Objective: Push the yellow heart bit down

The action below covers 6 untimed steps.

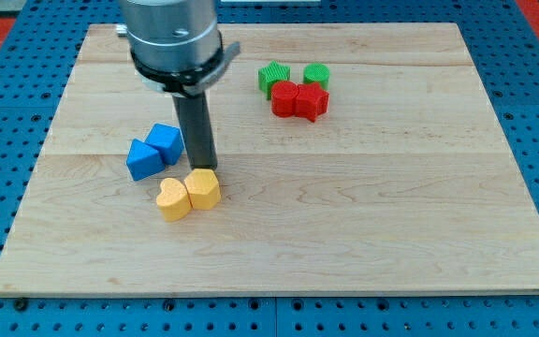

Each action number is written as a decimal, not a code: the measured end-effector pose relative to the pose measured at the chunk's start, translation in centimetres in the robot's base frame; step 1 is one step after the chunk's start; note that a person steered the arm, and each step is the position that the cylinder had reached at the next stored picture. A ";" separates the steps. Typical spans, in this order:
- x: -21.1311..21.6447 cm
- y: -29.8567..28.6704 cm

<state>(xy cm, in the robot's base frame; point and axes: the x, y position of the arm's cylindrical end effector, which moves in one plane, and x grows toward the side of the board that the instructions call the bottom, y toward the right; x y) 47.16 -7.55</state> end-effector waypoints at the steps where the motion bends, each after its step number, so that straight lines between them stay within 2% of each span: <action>1: 2.9 0.2; 2: 1.0 -0.7; 3: 1.8 -4.9; 4: 5.2 -4.8; 5: 5.5 -5.4; 6: 5.6 -0.3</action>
